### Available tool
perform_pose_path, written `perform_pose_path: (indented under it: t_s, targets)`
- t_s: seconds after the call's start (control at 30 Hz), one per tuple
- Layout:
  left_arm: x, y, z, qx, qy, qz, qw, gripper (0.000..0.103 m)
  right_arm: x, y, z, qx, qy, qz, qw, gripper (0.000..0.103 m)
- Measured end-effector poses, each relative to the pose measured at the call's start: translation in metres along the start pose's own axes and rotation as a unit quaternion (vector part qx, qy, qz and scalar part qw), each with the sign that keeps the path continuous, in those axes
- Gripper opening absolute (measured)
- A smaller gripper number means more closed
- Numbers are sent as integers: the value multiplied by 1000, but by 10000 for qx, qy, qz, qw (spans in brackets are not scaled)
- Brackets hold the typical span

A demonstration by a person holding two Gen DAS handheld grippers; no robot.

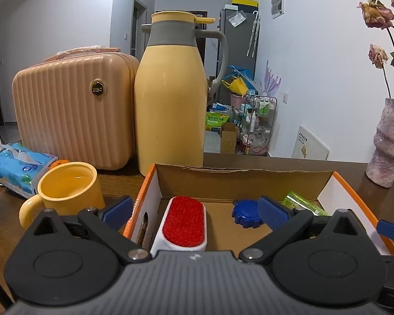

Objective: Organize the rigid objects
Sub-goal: 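Withdraw both tools from the box toward the remaining lids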

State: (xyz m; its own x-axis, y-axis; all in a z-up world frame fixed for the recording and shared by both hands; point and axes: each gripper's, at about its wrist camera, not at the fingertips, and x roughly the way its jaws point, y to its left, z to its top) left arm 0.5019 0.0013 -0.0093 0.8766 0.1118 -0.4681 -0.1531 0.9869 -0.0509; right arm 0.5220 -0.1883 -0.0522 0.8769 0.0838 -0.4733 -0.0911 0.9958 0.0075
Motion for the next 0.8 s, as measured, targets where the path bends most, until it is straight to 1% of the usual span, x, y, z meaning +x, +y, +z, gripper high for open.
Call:
perform_pose_path:
  t_s: [0.1,0.33,0.57,0.8]
  targets:
    - [-4,1,1,-43,-38,-32,10000,103,-2,0,0,-11,-6,-29,10000,103]
    - [-26,7,1,-180,-264,-123,9994,103,-15,-2,3,80,-104,-13,9999,103]
    - [-54,16,-7,-112,-568,-80,9983,103,-34,-2,4,38,-225,-107,9997,103]
    - [-80,30,-19,-72,-749,-68,9971,103,-60,-1,-5,-104,-377,-19,9992,103]
